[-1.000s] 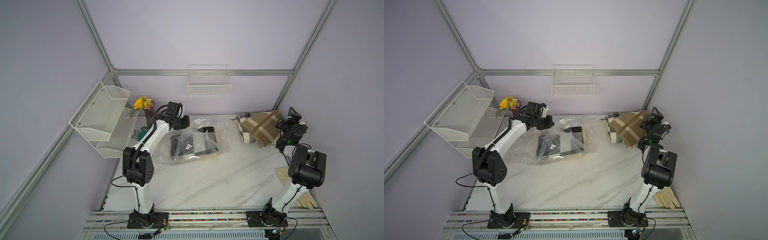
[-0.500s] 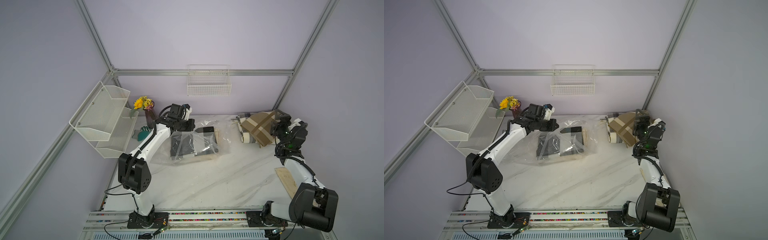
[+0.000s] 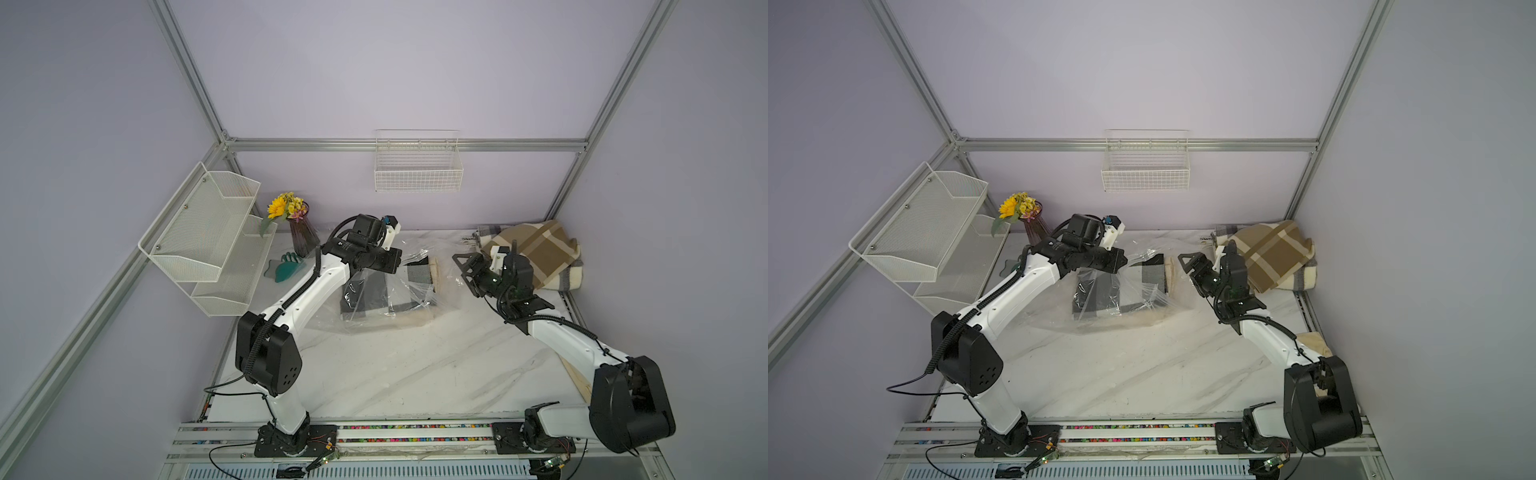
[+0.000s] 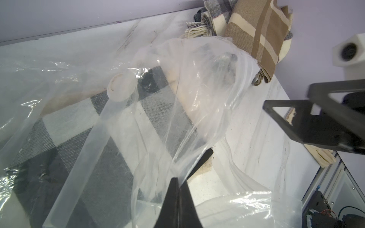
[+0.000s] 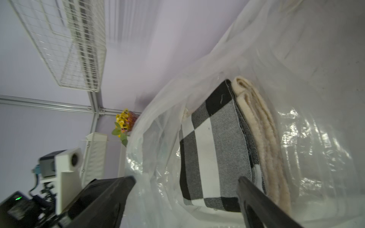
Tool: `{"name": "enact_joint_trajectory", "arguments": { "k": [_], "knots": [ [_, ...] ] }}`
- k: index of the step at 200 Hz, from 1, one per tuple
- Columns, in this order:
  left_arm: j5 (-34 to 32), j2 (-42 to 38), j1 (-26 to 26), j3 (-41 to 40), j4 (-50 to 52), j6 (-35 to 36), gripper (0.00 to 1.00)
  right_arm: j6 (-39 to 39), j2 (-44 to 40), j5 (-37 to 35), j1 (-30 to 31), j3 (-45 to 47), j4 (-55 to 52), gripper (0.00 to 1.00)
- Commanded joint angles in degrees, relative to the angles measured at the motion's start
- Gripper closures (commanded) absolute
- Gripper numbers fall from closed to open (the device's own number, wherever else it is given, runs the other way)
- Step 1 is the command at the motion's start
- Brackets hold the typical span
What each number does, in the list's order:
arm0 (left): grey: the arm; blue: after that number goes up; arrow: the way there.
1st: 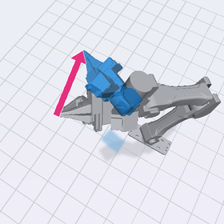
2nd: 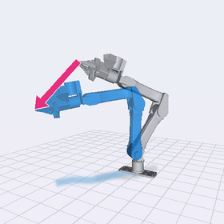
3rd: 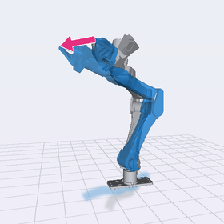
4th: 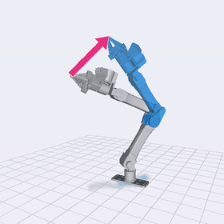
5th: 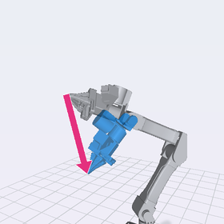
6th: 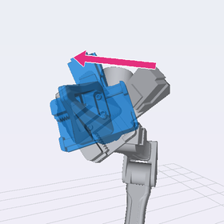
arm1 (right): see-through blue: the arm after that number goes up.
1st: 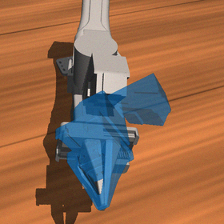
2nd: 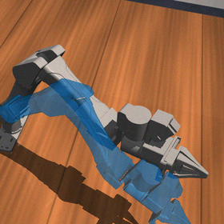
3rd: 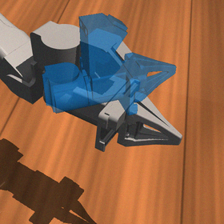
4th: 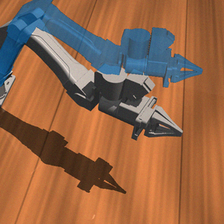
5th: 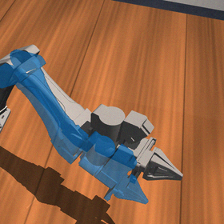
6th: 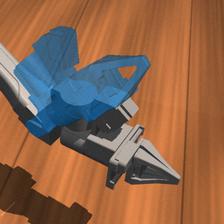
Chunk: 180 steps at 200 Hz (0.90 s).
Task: Take the scarf out of the vacuum bag
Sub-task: Take out the scarf from the vacuum bag.
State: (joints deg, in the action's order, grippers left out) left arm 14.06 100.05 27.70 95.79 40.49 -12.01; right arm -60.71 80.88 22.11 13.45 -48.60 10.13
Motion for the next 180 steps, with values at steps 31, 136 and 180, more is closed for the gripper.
{"name": "enact_joint_trajectory", "arguments": {
  "k": [31,136,180],
  "knots": [
    [-4.68,-3.55,2.64,1.39,3.27,4.27,1.0,4.28,10.97,7.65,3.27,-5.04,-7.01,0.23],
    [-3.78,-5.32,6.15,-8.35,-0.24,1.02,1.0,3.34,10.7,7.59,6.09,-4.17,-15.73,0.28],
    [-3.37,-8.13,9.16,-16.92,-8.66,-4.3,1.0,-4.06,12.08,11.09,6.65,-0.64,-6.4,0.28]
  ]
}}
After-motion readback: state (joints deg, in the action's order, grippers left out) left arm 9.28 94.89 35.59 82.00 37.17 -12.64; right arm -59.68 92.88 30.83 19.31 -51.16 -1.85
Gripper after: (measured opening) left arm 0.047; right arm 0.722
